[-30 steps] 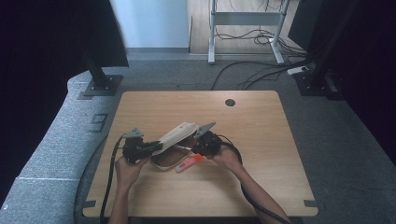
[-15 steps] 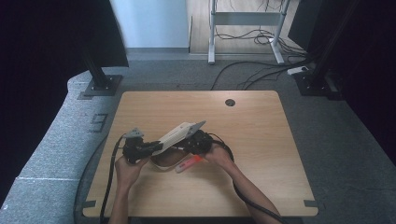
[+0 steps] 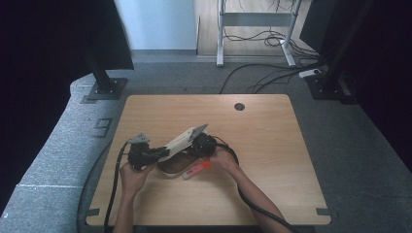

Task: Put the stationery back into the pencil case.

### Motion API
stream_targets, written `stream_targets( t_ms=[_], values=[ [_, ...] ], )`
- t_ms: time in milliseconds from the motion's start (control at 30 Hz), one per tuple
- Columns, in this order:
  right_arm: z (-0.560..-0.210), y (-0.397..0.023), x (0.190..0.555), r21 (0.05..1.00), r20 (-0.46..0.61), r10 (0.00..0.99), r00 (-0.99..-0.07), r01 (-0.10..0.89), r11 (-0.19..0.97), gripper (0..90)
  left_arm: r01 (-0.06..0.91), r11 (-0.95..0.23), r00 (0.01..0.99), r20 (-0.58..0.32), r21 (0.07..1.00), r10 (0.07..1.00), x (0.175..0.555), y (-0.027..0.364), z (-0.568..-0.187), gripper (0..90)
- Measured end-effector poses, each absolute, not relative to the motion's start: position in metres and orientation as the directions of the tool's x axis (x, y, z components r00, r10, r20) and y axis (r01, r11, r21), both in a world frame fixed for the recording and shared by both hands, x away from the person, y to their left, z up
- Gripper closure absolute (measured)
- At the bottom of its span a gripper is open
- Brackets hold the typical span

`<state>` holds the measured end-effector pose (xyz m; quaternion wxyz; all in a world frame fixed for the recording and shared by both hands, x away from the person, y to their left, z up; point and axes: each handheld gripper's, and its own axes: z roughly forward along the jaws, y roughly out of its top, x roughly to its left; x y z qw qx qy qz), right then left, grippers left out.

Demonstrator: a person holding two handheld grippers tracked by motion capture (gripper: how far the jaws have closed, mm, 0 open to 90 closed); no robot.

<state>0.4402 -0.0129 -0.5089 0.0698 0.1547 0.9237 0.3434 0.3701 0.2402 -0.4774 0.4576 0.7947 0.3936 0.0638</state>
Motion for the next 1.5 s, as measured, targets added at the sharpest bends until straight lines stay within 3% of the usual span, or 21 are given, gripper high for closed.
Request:
stream_targets(
  t_ms=[233, 500, 1067, 1500],
  values=[
    [-0.515, -0.014, 0.448, 0.655, -0.014, 0.363, -0.932, 0.266, 0.708, 74.1, 0.568, -0.269, 0.683, -0.262, 0.778, 0.682, 0.37, 0.24, -0.478, 78.1],
    [-0.515, -0.025, 0.453, 0.652, -0.035, 0.413, -0.91, 0.293, 0.699, 62.2, 0.569, -0.268, 0.683, -0.265, 0.778, 0.681, 0.371, 0.241, -0.478, 78.1],
    [-0.516, -0.05, 0.464, 0.64, -0.064, 0.504, -0.861, 0.352, 0.683, 57.9, 0.569, -0.268, 0.684, -0.266, 0.777, 0.68, 0.371, 0.241, -0.478, 78.0],
    [-0.502, -0.065, 0.447, 0.664, -0.012, 0.471, -0.882, 0.345, 0.664, 32.1, 0.571, -0.262, 0.683, -0.272, 0.778, 0.678, 0.371, 0.242, -0.479, 77.8]
  ],
)
